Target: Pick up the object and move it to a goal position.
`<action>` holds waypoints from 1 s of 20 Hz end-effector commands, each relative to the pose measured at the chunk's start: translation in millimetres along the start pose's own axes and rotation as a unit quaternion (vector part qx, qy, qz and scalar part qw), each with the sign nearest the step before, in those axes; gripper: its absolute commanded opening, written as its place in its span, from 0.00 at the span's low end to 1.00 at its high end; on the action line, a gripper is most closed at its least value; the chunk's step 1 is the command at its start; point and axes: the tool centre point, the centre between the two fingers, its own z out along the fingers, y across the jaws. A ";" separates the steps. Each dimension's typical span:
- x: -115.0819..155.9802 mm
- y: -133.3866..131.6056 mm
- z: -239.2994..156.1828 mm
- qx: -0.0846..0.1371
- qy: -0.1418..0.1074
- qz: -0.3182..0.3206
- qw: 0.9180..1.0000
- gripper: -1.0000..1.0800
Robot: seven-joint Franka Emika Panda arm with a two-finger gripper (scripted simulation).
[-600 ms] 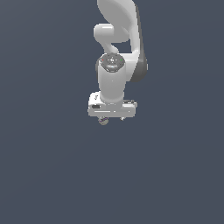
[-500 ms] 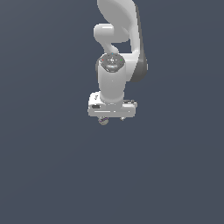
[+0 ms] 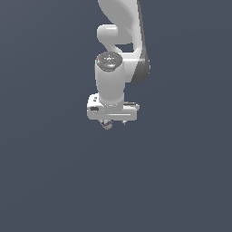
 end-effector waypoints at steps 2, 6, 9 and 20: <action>-0.4 -0.2 0.5 0.000 0.000 -0.001 1.000 0.96; -3.6 2.4 5.4 0.000 0.000 -0.010 1.000 0.96; -8.3 6.2 12.3 -0.001 0.001 -0.022 1.000 0.96; -47.1 29.2 57.9 -0.005 0.008 -0.109 0.994 0.96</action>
